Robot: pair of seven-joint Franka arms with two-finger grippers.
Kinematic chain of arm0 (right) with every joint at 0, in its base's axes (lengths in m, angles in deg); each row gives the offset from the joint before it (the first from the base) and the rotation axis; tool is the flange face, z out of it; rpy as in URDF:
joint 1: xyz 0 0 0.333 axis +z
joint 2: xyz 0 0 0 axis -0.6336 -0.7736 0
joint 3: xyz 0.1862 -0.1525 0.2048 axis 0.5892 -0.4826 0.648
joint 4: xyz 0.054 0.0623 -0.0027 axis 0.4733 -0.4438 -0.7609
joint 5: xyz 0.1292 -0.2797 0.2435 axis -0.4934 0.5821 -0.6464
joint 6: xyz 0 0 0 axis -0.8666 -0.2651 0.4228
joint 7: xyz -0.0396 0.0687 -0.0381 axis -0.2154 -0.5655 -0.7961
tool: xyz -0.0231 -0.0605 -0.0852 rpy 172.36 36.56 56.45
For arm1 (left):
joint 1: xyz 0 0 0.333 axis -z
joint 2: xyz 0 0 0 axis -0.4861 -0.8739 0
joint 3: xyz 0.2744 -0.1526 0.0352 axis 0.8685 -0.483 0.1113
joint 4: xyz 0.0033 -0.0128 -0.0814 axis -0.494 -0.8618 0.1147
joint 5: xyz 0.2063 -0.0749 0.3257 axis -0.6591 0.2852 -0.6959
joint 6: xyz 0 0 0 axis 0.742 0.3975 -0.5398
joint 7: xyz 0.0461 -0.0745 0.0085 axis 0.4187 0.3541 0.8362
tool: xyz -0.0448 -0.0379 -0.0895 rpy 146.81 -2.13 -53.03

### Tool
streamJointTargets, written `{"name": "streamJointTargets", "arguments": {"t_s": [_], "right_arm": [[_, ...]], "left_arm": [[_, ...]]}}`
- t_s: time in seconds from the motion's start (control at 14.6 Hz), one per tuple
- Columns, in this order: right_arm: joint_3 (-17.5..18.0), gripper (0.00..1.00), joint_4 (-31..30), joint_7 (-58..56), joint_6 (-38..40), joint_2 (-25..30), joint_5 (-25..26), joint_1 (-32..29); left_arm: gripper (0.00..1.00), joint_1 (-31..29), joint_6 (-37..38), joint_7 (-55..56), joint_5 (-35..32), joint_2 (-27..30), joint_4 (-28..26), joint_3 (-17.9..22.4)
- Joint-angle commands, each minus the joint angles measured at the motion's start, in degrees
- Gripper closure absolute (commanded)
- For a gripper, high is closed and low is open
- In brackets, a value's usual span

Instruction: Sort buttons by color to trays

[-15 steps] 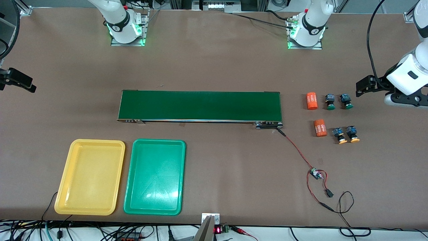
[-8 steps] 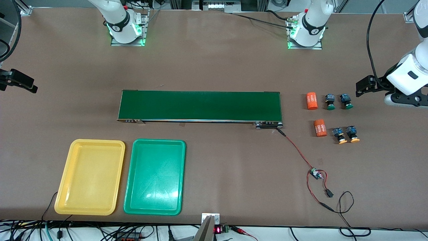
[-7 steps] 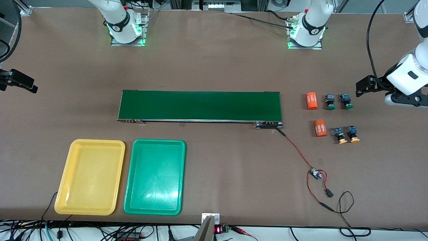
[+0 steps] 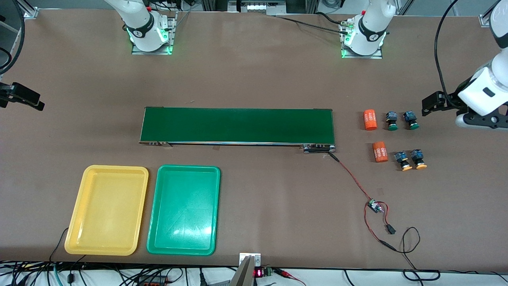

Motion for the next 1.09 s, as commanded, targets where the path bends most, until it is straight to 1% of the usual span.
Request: {"name": "streamJointTargets", "arguments": {"t_s": [0.0, 0.21, 0.34, 0.62, 0.82, 0.89, 1.03], "right_arm": [[0.25, 0.00, -0.60, 0.45, -0.08, 0.71, -0.22, -0.30], [0.25, 0.00, -0.60, 0.63, -0.43, 0.71, -0.14, -0.12], [0.25, 0.00, -0.69, 0.63, -0.43, 0.71, -0.22, -0.30], [0.07, 0.00, -0.95, 0.72, -0.60, 0.79, -0.31, -0.47], [-0.01, 0.00, -1.13, 0.63, -0.43, 0.97, -0.31, -0.56], [-0.01, 0.00, -1.22, 0.63, -0.25, 0.97, -0.31, -1.00], [-0.01, 0.00, -1.39, 0.63, -0.60, 0.97, -0.31, -1.35]], "left_arm": [[0.00, 0.21, 2.40, -0.36, -0.35, -3.21, 1.29, 0.25], [0.00, -0.49, 2.32, -0.37, -0.35, -8.21, 0.67, 0.25], [0.00, -0.67, -1.26, -0.37, -0.35, -9.55, -0.81, 0.25], [0.00, -0.67, -13.03, -0.37, -0.53, -9.64, -10.03, 0.16], [0.00, -0.50, -24.62, -0.37, -0.70, -10.60, -16.53, -0.10], [0.00, -0.58, -27.97, -0.37, -0.70, -11.48, -18.21, -0.10], [0.00, -0.58, -32.47, -0.28, -0.62, -13.41, -19.89, -0.10]]}}
